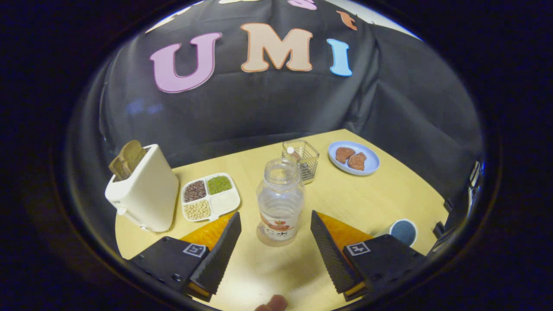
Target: Take the bottle from table, then pour the juice into the cup, finally place the bottle on the coaster
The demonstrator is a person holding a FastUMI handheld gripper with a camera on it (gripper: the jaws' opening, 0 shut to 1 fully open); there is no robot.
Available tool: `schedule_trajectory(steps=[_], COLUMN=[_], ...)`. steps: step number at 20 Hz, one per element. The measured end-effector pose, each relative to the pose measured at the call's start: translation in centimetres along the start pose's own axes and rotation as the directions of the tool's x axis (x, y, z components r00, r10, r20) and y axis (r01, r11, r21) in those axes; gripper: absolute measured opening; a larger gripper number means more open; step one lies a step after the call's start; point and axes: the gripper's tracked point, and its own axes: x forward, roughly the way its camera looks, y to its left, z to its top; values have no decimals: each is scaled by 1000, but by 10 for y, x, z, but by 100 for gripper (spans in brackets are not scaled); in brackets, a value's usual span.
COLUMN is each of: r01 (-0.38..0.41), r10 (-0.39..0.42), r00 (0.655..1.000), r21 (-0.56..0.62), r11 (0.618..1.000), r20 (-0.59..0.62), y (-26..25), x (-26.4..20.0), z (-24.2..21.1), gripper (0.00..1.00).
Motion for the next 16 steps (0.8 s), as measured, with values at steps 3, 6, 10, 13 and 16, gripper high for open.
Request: schedule_trajectory(steps=[3, 6, 10, 13, 16], r01=[-65, -174, -291, -352, -325], r10=[68, 180, 303, 366, 346], r00=[997, 983, 945, 912, 915], r21=[-91, -107, -106, -107, -130], r11=[994, 979, 951, 930, 937], r20=[26, 40, 125, 184, 208], y=[-4, -4, -18, -36, -76], x=[-31, -58, -89, -109, -122], z=[18, 38, 85, 113, 133], gripper=[100, 100, 100, 100, 100])
